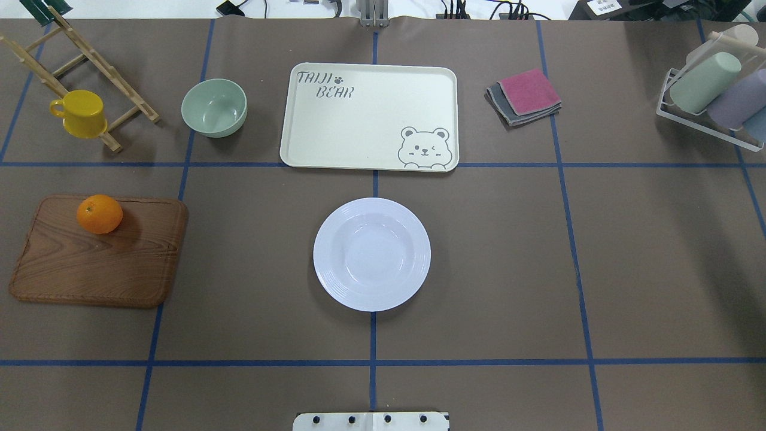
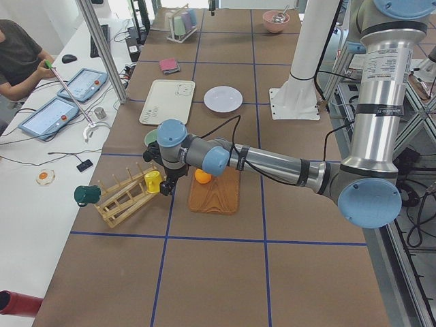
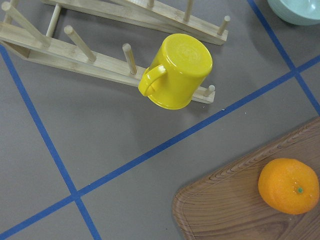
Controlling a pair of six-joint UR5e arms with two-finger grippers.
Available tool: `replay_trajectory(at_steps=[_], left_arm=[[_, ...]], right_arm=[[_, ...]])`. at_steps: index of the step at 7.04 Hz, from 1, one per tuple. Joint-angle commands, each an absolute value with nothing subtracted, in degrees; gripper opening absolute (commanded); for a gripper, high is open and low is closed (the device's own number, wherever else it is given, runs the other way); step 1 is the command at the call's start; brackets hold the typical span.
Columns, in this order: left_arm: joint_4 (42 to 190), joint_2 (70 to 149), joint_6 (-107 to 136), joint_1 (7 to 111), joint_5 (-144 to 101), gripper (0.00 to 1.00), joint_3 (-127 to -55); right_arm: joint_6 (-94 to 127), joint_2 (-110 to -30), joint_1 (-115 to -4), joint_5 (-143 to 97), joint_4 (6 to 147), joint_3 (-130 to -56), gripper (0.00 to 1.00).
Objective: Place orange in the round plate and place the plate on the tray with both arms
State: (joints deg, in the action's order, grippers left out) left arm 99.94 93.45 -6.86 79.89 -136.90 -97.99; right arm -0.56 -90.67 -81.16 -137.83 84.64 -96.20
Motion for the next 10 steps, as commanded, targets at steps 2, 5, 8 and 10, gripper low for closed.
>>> replay_trajectory(at_steps=[2,5,8,10], left_arm=[[100.02,93.86,-6.94,79.8,-136.93,0.99,-98.09],[99.93,94.04,-7.21,79.8,-136.93,0.99,-97.82],[99.93,94.04,-7.12,79.72,-136.85,0.99,-97.56],[99.93,93.96,-6.86,79.72,-136.93,1.0,-97.3]], right_arm=[[-0.79,-90.79,-81.12,-138.52,84.64,-96.15,1.0],[-0.7,-90.88,-81.12,-138.87,81.94,-95.98,1.0],[-0.62,-90.97,-81.12,-138.78,80.07,-95.01,1.0],[-0.62,-90.79,-81.12,-138.78,79.98,-95.71,1.0]])
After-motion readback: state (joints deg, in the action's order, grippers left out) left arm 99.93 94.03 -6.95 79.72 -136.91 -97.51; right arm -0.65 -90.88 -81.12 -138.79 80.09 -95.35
